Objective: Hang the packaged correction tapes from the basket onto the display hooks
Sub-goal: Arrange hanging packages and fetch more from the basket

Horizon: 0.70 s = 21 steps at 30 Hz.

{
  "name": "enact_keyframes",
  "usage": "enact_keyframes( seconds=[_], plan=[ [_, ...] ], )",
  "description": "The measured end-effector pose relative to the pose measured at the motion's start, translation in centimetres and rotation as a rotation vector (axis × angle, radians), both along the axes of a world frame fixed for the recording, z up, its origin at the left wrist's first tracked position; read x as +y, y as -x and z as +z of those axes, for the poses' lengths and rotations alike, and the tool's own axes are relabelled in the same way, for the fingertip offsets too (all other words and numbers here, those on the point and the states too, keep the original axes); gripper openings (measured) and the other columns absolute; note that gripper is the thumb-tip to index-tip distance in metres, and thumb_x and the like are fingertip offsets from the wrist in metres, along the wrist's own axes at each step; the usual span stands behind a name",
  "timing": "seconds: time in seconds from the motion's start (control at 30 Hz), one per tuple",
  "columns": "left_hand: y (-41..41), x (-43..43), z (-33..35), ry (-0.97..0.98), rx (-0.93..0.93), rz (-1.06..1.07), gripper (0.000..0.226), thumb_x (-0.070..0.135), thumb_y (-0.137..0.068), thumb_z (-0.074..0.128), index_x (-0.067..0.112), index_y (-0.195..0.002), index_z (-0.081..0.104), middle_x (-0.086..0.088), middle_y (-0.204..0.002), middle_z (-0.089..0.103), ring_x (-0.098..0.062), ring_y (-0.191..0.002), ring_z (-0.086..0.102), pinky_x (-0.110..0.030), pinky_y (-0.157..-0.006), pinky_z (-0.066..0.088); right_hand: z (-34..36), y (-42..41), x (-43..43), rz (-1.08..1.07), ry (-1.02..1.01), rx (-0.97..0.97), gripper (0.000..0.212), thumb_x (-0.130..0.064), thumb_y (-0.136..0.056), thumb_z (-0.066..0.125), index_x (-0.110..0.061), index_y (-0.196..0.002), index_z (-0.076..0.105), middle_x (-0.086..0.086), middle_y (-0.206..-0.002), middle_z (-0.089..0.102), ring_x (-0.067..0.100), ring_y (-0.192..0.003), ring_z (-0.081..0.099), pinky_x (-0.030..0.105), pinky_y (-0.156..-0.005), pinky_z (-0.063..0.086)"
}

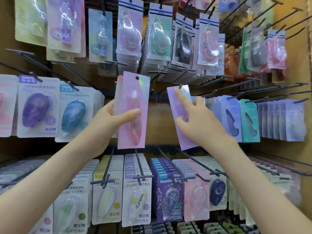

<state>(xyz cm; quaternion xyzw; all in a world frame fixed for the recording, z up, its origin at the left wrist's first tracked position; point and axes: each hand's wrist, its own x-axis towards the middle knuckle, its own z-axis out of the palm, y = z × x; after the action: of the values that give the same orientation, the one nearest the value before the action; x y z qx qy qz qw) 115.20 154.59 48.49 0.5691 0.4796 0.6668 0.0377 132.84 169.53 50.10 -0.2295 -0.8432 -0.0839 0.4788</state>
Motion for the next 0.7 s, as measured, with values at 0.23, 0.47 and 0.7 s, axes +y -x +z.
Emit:
enact_keyframes(
  seconds=[0.23,0.47,0.7],
  plan=[
    [-0.2,0.0,-0.6,0.021,-0.112,0.003,0.055,0.039,-0.068,0.072,0.021,-0.119,0.060,0.000,-0.101,0.073,-0.020,-0.092,0.071,-0.040,-0.081,0.056,0.5,4.2,2.6,0.011,0.178,-0.107,0.071,-0.027,-0.097,0.044,-0.046,-0.149,0.001,0.012,-0.128,0.034,0.021,-0.078,0.051,0.037,-0.079,0.048],
    [-0.6,-1.5,-1.1,0.060,-0.092,0.012,0.052,0.038,-0.067,0.072,0.023,-0.115,0.061,0.004,-0.097,0.074,-0.013,-0.087,0.071,-0.028,-0.070,0.056,0.4,6.6,3.7,-0.011,0.295,-0.083,0.064,-0.030,-0.100,0.038,-0.046,-0.150,0.002,0.008,-0.155,0.018,0.034,-0.122,0.047,0.044,-0.096,0.046],
    [-1.4,-1.2,-2.0,0.108,-0.173,-0.068,0.058,0.038,-0.069,0.071,0.014,-0.120,0.059,-0.005,-0.101,0.073,-0.022,-0.091,0.071,-0.039,-0.078,0.056,-2.5,4.5,-4.6,0.893,0.778,0.235,0.076,-0.049,-0.088,0.059,-0.049,-0.145,0.009,-0.011,-0.127,0.043,0.019,-0.109,0.057,0.038,-0.087,0.055]
  ],
)
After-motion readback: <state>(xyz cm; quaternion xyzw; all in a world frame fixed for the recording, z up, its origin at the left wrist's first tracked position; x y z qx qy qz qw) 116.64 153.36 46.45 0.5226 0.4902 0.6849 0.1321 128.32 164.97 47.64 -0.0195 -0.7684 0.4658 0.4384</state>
